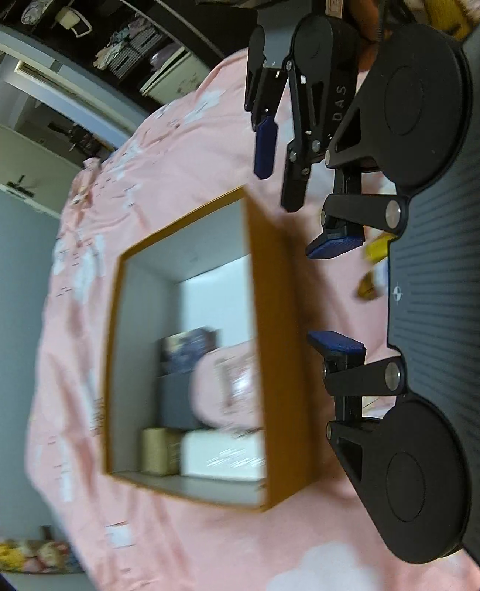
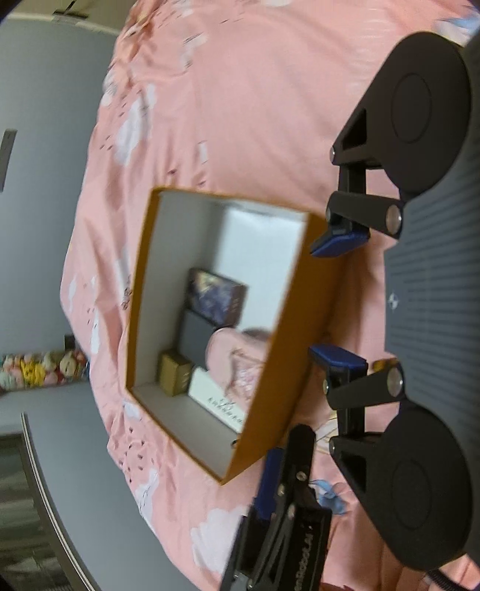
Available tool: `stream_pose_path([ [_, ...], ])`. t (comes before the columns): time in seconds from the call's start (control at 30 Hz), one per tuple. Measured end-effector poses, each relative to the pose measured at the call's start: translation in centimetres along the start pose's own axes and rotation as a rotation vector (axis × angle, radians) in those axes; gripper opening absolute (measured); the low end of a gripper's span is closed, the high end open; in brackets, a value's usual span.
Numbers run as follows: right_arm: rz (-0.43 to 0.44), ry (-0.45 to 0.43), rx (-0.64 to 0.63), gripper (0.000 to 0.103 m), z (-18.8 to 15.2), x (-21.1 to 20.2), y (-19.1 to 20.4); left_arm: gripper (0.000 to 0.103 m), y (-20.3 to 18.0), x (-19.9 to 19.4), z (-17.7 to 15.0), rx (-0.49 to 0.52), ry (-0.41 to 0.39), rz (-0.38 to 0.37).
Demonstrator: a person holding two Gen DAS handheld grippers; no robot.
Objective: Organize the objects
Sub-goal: 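Move both tools back to the plush toys beside the box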
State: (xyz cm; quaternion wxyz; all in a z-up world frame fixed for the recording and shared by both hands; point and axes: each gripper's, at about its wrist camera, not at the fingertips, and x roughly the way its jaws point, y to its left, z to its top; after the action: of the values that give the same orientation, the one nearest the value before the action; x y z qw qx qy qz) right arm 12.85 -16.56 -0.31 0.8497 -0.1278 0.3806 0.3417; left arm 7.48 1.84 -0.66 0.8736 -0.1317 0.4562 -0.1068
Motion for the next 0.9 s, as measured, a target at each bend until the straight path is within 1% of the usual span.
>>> stream_pose_path([
  [0.07, -0.017, -0.001, 0.031, 0.060, -1.1, -0.3, -0.1, 0.052, -0.1, 0.4, -0.9, -0.009, 0.042, -0.024],
  [0.1, -0.022, -0.001, 0.045, 0.067, -1.7, -0.5, -0.1, 0.052, -0.1, 0.6, -1.4, -0.014, 0.063, -0.034],
  [0.13, -0.026, 0.005, 0.062, 0.069, -2.2, -0.7, -0.2, 0.052, 0.0, 0.7, -1.9, -0.022, 0.082, -0.041],
  [0.2, -0.027, 0.027, 0.103, 0.069, -3.1, -0.7, -0.4, 0.052, 0.3, 0.9, -2.7, -0.050, 0.117, -0.061],
  [0.27, -0.028, 0.050, 0.139, 0.069, -4.0, -0.7, -0.7, 0.055, 0.5, 1.0, -3.4, -0.070, 0.144, -0.080],
  [0.37, -0.038, 0.082, 0.178, 0.068, -5.2, -0.6, -1.0, 0.060, 0.7, 0.8, -4.2, -0.088, 0.162, -0.095],
  [0.4, -0.038, 0.094, 0.193, 0.066, -5.5, -0.5, -1.1, 0.061, 0.8, 0.7, -4.5, -0.095, 0.165, -0.096],
  [0.43, -0.038, 0.105, 0.204, 0.063, -5.7, -0.4, -1.1, 0.062, 0.9, 0.6, -4.7, -0.103, 0.166, -0.096],
  [0.5, -0.040, 0.128, 0.220, 0.061, -6.2, -0.1, -1.1, 0.062, 1.1, 0.5, -4.9, -0.121, 0.167, -0.094],
  [0.57, -0.040, 0.141, 0.234, 0.054, -6.5, -0.1, -1.0, 0.063, 1.4, 0.2, -4.9, -0.138, 0.163, -0.092],
  [0.7, -0.025, 0.162, 0.238, 0.054, -7.0, -0.2, -0.8, 0.066, 1.6, 0.1, -5.0, -0.143, 0.167, -0.109],
  [0.77, -0.016, 0.176, 0.242, 0.054, -7.2, -0.2, -0.8, 0.069, 1.2, 0.5, -5.0, -0.122, 0.187, -0.122],
  [0.83, 0.001, 0.192, 0.258, 0.054, -7.5, -0.1, -0.9, 0.070, 0.7, 1.0, -5.2, -0.105, 0.213, -0.132],
  [0.9, 0.012, 0.205, 0.273, 0.054, -7.8, 0.2, -1.0, 0.070, 0.6, 1.4, -5.2, -0.122, 0.228, -0.138],
])
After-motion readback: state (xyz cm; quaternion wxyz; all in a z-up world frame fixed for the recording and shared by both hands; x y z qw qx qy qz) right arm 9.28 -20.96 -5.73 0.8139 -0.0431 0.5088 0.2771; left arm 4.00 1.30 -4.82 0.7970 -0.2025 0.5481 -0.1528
